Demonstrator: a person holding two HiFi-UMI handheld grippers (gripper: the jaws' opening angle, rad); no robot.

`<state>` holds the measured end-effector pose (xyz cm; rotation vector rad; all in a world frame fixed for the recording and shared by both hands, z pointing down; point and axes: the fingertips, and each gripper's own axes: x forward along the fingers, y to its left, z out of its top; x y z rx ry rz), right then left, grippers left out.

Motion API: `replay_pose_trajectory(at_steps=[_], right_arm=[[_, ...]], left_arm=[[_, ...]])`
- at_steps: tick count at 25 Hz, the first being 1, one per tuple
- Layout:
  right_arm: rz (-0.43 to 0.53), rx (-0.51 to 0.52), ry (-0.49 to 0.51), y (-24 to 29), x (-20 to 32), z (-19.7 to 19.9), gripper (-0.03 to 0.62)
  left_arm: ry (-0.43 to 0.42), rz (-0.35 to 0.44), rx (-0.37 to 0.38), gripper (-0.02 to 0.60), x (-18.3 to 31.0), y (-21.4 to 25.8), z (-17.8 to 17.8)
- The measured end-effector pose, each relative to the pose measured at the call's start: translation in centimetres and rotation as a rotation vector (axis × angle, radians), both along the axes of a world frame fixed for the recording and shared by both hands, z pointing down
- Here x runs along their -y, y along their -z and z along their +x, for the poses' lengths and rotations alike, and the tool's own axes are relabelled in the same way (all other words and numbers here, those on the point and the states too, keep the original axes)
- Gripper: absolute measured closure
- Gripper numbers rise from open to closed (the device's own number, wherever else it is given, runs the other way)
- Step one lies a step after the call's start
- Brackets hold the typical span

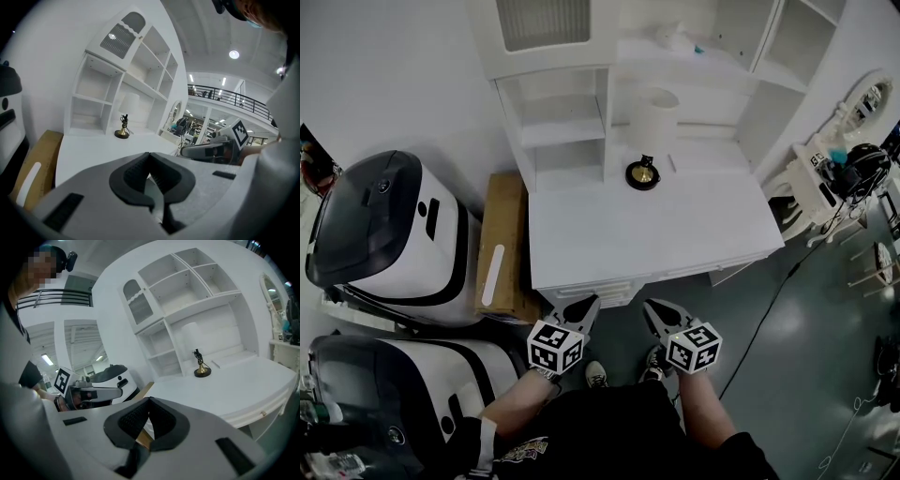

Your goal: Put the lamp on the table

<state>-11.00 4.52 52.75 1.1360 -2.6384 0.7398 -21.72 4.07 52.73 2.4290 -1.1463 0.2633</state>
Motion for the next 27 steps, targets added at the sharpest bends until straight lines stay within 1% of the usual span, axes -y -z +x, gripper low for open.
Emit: replay_pose_trajectory(at_steps=[7,17,27], right_arm=[[-0.005,-0.003,0.014,-0.3,-0.1,-0.2,0.569],[-0.001,-0.003,-0.012,0.0,-0.2,1.2,0.569],[-0.001,-0.003,-0.012,-0.2,0.0,1.2,0.569]], left_arm=[[0.017,-0.011,-0.007,0.575,-0.3,-0.4,-0.2],[-0.009,-0.012,-0.014,0.575,-0.2,-0.2,1.3],[-0.007,-0.022,-0.018,0.575,-0.2,-0.5,1.2]])
